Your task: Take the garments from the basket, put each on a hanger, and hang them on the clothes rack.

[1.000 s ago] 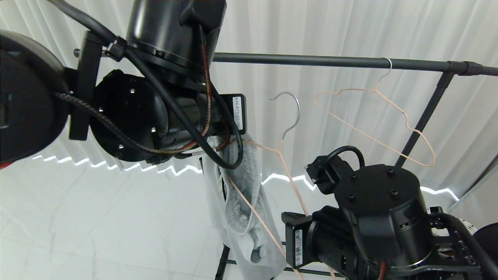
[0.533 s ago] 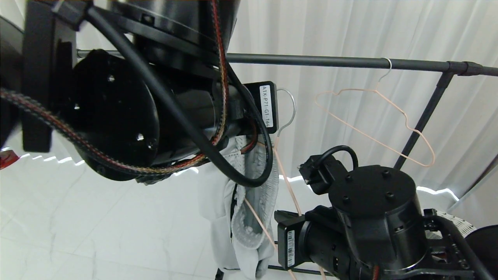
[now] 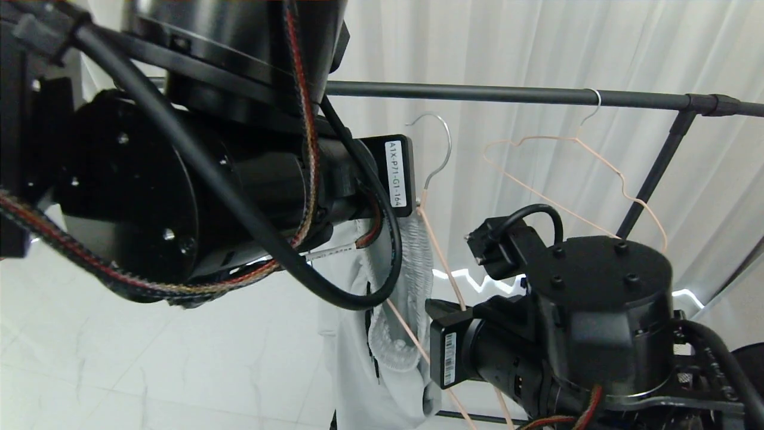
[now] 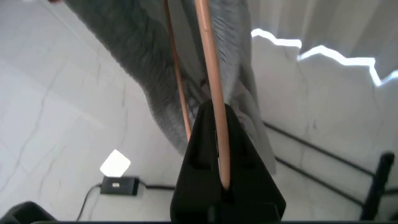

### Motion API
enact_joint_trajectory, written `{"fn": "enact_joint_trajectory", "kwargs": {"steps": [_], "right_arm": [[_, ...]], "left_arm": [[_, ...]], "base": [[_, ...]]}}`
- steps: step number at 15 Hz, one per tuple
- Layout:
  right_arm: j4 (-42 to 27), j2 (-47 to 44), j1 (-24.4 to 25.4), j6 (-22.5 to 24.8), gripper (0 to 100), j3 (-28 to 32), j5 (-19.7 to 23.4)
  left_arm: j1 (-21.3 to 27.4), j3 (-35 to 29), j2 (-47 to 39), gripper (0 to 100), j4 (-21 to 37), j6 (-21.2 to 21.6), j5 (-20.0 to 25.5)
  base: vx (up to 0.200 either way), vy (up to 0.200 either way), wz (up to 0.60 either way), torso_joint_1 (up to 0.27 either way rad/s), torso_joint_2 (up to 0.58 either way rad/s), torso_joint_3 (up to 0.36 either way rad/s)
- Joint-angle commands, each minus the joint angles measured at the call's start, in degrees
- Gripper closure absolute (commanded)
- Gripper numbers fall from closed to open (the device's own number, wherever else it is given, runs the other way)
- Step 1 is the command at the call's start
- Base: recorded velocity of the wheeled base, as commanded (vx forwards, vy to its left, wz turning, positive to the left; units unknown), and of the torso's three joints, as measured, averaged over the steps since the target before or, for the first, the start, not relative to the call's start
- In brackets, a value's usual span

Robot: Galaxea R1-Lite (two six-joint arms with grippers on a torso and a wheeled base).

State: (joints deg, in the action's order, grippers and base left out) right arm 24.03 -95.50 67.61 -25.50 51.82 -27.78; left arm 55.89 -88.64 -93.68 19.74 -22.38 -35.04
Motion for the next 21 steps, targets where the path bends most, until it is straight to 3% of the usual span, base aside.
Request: {"fn": "enact_joint_trajectory", "kwargs": {"steps": [1,6,11,16,21], "right_arm": [[3.8,0.9,-0.2,2.2,100,-1.5,0.0],[13.9,1.5,-2.0,10.3,100,-5.6,0.1],[18.3,1.7,-2.6,13.7,100,-5.6,0.0],[23.7,1.7,-3.1,16.7,100,-5.6,0.0],[27.4,1.6,-3.0,20.0,100,-6.1,0.1]], "left_arm": [[1.4,-0.2,0.6,100,0.0,-0.1,0.0],[1.4,0.7,1.0,100,-0.2,-0.9,-0.3],[2.3,2.9,3.2,100,-0.3,-0.7,-0.4],[6.3,10.4,7.6,100,-0.2,-0.2,-0.8],[6.3,11.3,7.6,100,-0.2,1.1,-1.1]], "base": [[0.000,0.000,0.00,0.000,0.00,0.000],[0.000,0.000,0.00,0.000,0.00,0.000],[0.000,0.000,0.00,0.000,0.00,0.000],[0.000,0.000,0.00,0.000,0.00,0.000],[0.000,0.000,0.00,0.000,0.00,0.000]]}}
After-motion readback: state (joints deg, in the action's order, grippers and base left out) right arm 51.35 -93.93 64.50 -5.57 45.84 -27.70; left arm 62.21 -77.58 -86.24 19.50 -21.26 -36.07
